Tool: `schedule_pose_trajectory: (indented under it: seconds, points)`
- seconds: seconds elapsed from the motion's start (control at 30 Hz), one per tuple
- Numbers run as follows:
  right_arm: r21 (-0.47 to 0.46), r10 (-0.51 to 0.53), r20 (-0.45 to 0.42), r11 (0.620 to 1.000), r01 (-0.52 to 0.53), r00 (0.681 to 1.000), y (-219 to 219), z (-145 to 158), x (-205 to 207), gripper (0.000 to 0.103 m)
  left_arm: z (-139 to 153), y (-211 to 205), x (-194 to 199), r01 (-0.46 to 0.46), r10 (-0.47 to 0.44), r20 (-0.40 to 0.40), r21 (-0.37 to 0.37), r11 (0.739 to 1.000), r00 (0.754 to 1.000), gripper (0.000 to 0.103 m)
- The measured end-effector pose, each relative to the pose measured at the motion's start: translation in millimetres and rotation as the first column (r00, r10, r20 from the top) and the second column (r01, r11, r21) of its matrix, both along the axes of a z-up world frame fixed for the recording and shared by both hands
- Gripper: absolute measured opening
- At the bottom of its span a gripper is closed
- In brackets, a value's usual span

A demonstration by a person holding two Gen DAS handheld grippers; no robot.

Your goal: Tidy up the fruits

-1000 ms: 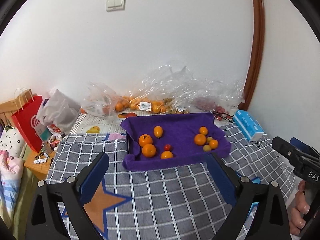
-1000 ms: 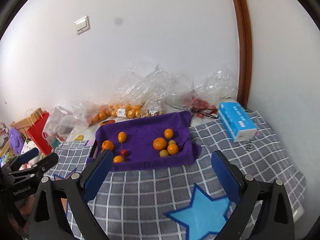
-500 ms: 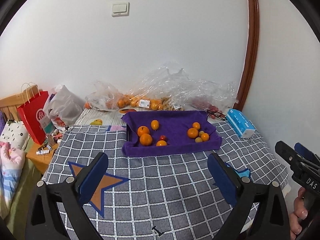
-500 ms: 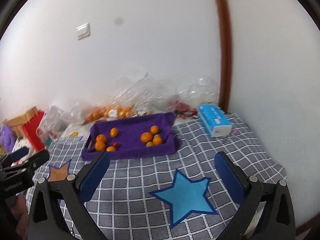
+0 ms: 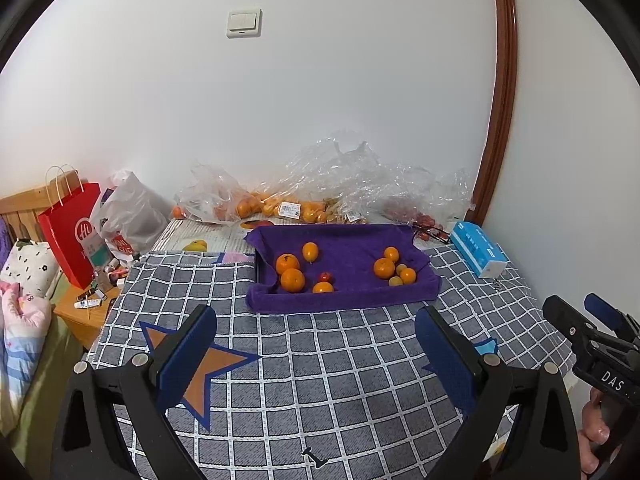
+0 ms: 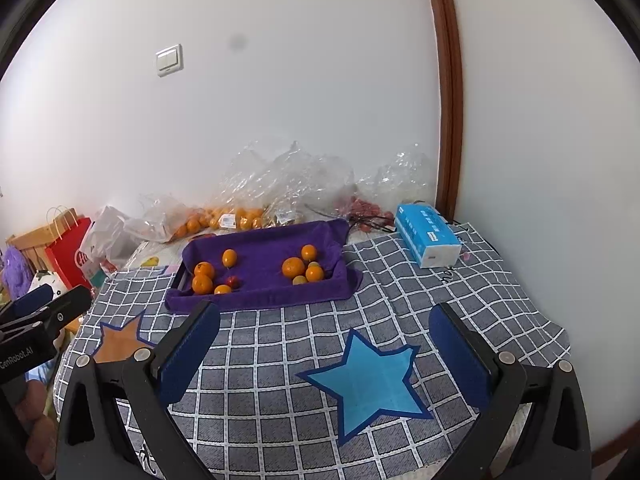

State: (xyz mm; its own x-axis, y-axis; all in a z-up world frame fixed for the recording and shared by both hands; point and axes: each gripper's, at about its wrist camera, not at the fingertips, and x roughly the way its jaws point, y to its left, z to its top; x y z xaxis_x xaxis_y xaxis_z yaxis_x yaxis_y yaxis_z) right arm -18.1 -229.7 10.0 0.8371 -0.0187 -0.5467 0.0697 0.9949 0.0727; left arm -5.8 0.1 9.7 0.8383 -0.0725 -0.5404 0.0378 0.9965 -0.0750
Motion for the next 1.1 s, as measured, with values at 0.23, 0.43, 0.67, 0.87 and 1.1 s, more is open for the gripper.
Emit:
schedule_pose_trajectory:
  seconds: [0.23, 0.43, 0.67, 0.87, 1.1]
  points:
    - [-0.022, 0.010, -0.006, 1.000, -0.010, 1.000, 6, -2, 0, 0.103, 0, 0, -1, -0.003, 0.003, -0.001, 0.001, 1.000, 1.000, 0.100]
    - [-0.028, 0.019, -0.009, 0.999, -0.020, 1.000, 8, -2, 0, 0.103, 0, 1, -1, -0.003, 0.003, 0.000, 0.000, 1.000, 1.000, 0.100]
    - [-0.024, 0.021, -0.009, 1.000, -0.021, 1.000, 9, -2, -1, 0.103, 0, 3, -1, -0.002, 0.002, -0.004, 0.003, 1.000, 1.000, 0.100]
    - [-0.031, 0.030, -0.008, 0.999, -0.030, 1.000, 12, 0, -1, 0.103, 1, 2, -2, -0.004, 0.004, 0.001, 0.004, 1.000, 1.000, 0.100]
    - [-0.027, 0.029, -0.005, 0.999, -0.029, 1.000, 11, 1, -1, 0.103, 2, 2, -1, -0.004, 0.004, -0.001, 0.003, 1.000, 1.000, 0.100]
